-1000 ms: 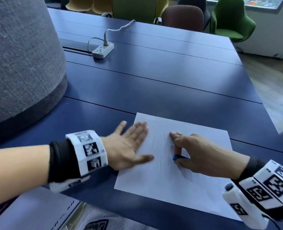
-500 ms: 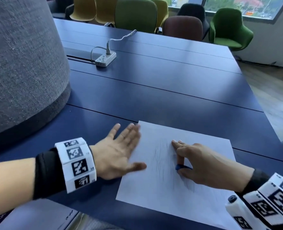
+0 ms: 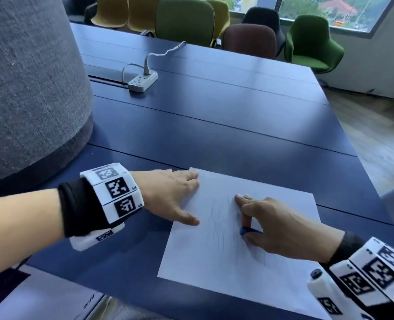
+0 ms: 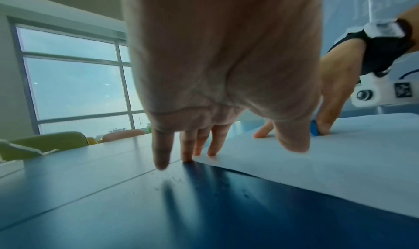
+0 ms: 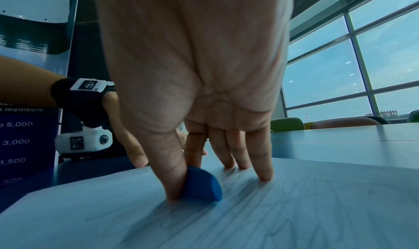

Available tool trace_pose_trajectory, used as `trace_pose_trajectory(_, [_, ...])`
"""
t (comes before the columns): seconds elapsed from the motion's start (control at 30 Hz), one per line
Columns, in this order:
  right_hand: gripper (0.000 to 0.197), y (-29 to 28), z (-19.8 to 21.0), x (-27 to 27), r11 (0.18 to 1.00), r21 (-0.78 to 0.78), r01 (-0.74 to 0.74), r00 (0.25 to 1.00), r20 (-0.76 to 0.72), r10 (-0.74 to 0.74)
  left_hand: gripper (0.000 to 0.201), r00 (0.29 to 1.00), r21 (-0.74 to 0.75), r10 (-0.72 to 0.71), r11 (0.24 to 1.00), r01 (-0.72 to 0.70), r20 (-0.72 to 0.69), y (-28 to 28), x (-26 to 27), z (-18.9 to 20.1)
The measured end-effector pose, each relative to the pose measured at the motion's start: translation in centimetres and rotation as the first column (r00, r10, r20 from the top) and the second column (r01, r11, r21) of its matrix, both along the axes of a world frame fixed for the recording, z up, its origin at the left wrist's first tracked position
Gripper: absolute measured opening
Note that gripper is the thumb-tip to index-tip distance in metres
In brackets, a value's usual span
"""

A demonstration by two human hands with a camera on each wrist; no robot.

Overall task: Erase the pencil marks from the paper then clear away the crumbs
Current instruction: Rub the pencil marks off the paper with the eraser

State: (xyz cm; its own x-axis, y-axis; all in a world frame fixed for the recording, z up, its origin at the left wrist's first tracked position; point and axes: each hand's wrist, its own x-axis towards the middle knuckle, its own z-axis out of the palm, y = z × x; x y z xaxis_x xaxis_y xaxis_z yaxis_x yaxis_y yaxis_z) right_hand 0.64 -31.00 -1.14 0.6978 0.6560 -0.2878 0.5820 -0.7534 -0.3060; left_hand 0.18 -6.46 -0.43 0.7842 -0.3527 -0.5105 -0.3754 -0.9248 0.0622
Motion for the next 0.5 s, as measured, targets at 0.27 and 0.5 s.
trace_pose_trajectory(0.27, [0.006,2.4,1.8,3.3,0.982,0.157,0.103,0.990,0.077,-0.116,0.100,0.998,-0.002,-0.046,0.999,0.046,0.031,-1.3,2.5,0.6])
trace_pose_trajectory(0.5, [0.013,4.3,0.8,5.5,0.989,0.133,0.057,0.992,0.105,-0.071,0.112,0.999,0.024,-0.051,0.998,0.050,0.010,-1.7,2.0,-0.1])
